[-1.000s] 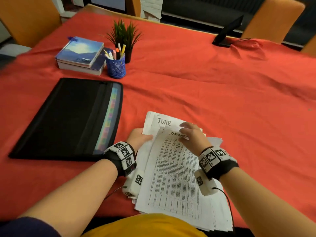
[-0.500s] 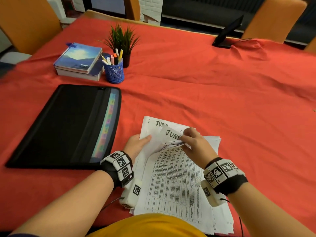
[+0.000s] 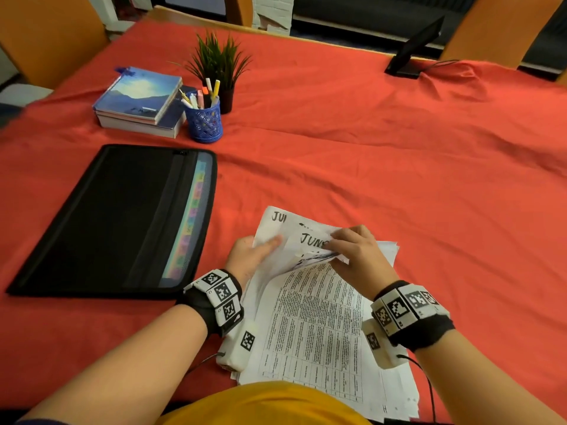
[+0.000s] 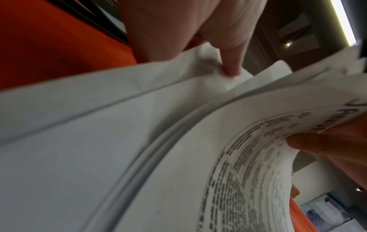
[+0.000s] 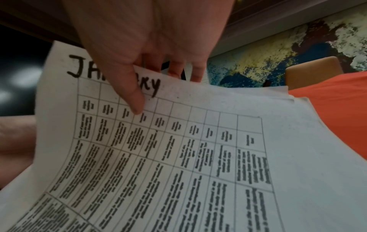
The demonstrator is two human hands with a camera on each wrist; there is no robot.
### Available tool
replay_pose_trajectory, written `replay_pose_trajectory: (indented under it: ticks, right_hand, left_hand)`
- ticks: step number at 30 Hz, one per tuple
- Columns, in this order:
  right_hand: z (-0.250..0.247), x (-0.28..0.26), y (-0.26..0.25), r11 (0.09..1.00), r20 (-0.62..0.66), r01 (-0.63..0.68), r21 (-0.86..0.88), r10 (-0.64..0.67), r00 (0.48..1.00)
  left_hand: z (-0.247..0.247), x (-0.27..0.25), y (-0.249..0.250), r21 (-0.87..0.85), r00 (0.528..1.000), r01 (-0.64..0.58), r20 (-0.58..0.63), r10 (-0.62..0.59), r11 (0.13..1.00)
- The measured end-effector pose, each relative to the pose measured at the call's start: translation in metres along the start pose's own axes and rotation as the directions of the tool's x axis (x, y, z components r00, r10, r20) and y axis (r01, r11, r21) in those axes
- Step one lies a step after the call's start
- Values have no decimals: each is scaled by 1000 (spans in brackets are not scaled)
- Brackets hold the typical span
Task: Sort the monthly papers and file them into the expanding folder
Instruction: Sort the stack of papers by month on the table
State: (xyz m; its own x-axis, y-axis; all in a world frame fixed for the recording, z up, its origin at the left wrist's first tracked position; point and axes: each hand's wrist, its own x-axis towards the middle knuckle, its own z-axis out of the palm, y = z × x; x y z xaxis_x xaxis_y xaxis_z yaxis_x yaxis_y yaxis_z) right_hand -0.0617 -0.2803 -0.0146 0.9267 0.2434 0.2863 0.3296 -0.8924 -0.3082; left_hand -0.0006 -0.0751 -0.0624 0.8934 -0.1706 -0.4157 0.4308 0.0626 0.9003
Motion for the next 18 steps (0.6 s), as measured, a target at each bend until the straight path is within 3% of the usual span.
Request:
replay_pose_trajectory:
  ticks: [3,5,7,11,13,15,16,18]
  right_hand:
    - [-5,-2,-4,1000,-47,-10,27,11,999]
    - [-8,-3,-8,970,43,-165,179,159,986]
    - [-7,-4,-6,939,100,-244,243,226,969]
    - [-6,-3,4,998,-2,-45,-40,45,999]
    - [-5,-4,6,1000,47,0,-4,0,999]
    - [-7,-4,2,996,145,17,86,-30,989]
    - [-8,-4,0,993,185,8,121,-31,982]
    - [-8,-4,-2,988,233,-39,151,3,972]
  left_hand:
    - [-5,4,1,39,999,23,43,-25,999]
    - [-8,2,4,58,984,22,175,-32,998]
    - [-6,-7,11,135,954,4,297,-44,991]
    - [-1,-15,17,321,879,-17,455,-139,947]
    - [-2,-7,18,410,942,-131,336,-16,902]
    - [-7,6,18,572,981,-193,133,142,797]
    - [-7,11,18,630,988,-146,56,143,763]
    - [-6,22,16,642,1000,16,-30,4,766]
